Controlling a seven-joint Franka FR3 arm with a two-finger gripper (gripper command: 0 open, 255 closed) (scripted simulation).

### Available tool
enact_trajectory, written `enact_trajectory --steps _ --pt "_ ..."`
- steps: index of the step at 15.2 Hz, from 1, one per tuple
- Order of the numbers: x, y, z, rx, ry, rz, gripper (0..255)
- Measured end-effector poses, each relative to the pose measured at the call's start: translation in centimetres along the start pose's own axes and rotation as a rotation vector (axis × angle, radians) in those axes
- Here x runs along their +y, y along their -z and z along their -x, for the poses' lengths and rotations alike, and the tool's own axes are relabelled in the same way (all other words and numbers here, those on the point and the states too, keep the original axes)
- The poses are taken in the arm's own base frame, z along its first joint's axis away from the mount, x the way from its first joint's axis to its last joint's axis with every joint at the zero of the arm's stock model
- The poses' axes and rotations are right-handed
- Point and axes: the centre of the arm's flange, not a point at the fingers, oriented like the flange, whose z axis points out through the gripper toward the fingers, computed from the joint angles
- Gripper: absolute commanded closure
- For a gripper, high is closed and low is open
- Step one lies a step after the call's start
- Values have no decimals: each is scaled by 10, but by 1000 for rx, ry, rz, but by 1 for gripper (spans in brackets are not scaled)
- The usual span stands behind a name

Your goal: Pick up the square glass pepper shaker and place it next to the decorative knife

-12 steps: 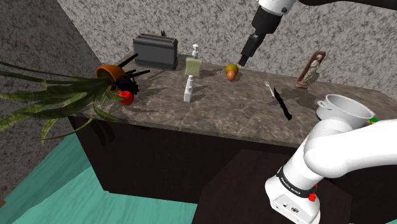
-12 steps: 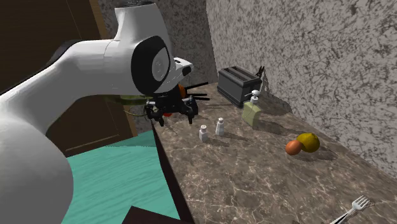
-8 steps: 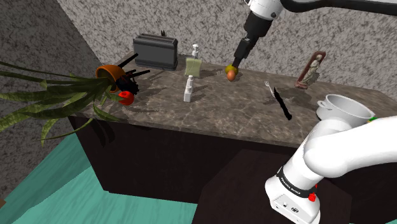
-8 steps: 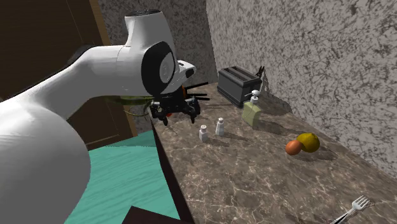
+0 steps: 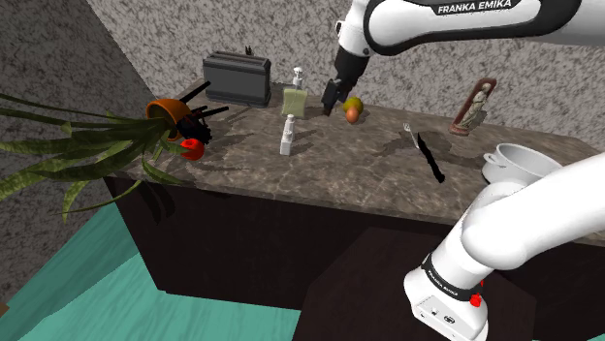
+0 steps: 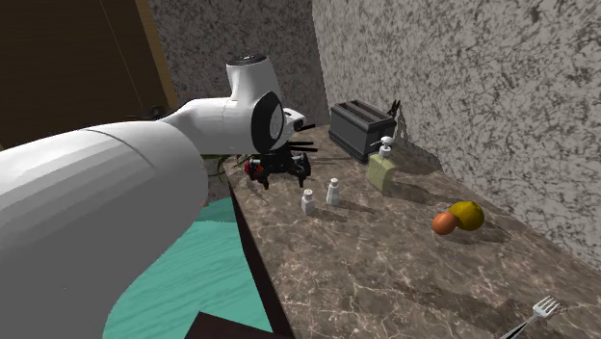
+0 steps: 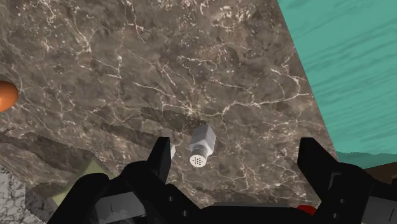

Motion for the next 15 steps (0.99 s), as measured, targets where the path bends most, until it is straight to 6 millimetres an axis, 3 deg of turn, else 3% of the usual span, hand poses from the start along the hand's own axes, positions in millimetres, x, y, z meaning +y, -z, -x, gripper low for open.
enact_trajectory --steps 15 --pt "26 -152 -121 -18 -49 27 0"
